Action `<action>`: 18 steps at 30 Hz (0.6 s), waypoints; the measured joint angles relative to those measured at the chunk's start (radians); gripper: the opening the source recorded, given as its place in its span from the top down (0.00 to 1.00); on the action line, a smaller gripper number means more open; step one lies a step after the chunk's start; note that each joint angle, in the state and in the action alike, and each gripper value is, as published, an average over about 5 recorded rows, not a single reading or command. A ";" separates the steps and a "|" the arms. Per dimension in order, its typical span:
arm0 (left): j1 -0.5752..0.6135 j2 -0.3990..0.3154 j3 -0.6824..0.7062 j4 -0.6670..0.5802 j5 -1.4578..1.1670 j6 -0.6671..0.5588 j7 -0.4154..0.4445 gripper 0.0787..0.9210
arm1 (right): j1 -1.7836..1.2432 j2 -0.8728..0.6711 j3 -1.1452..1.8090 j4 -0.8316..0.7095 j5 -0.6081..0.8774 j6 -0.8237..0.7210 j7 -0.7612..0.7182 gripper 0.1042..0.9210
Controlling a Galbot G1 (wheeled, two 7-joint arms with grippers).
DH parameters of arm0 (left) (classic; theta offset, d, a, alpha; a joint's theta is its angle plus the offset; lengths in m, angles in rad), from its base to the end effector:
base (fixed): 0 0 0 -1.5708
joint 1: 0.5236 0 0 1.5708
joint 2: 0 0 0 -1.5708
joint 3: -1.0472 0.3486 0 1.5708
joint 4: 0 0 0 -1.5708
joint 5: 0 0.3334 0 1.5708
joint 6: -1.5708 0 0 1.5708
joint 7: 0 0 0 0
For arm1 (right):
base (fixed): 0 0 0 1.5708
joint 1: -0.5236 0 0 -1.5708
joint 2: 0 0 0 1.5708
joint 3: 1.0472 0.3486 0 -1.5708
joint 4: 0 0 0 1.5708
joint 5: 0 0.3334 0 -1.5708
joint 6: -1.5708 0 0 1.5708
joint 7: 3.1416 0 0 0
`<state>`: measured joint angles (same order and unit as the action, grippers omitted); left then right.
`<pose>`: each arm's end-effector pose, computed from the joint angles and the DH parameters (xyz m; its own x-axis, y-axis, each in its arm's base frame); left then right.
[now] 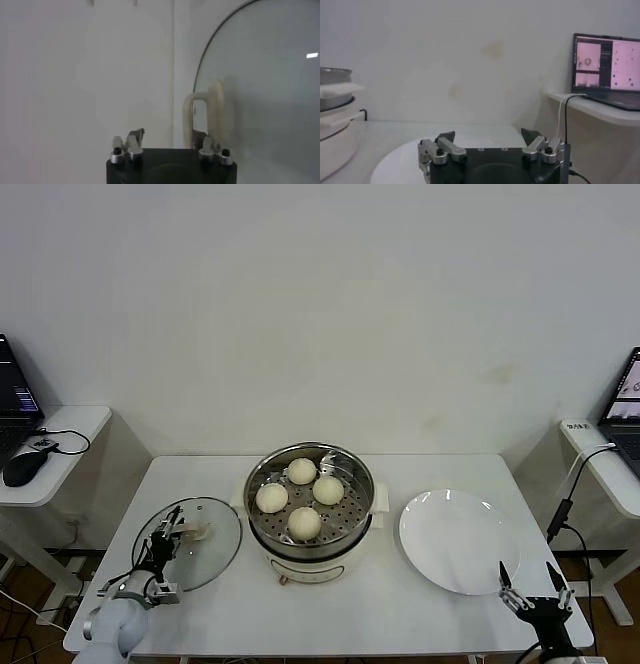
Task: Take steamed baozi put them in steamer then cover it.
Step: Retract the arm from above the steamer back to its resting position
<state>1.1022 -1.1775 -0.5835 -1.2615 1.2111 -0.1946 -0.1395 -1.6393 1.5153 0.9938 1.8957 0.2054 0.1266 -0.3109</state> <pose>0.2941 0.1900 -0.4252 -0.9832 0.0244 0.1809 0.1810 0.0020 0.9835 0.1032 -0.1564 -0.3513 -0.9902 0.1079 0.0889 0.1016 0.9922 -0.0728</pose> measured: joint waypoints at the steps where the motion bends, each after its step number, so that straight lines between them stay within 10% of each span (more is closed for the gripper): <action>1: -0.001 0.000 0.000 0.004 0.000 0.000 -0.002 0.62 | 0.000 0.000 0.000 0.000 0.000 0.000 0.000 0.12; 10: 0.013 -0.002 -0.011 0.015 -0.009 -0.013 -0.027 0.90 | 0.000 0.001 -0.009 -0.003 -0.008 0.000 -0.002 0.12; 18: 0.049 0.006 -0.038 -0.034 -0.013 -0.011 -0.070 0.92 | 0.004 0.001 -0.024 -0.001 -0.019 0.000 -0.003 0.12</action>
<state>1.1510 -1.1712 -0.6214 -1.2951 1.1985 -0.2059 -0.2092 -1.6353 1.5161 0.9696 1.8943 0.1860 0.1268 -0.3137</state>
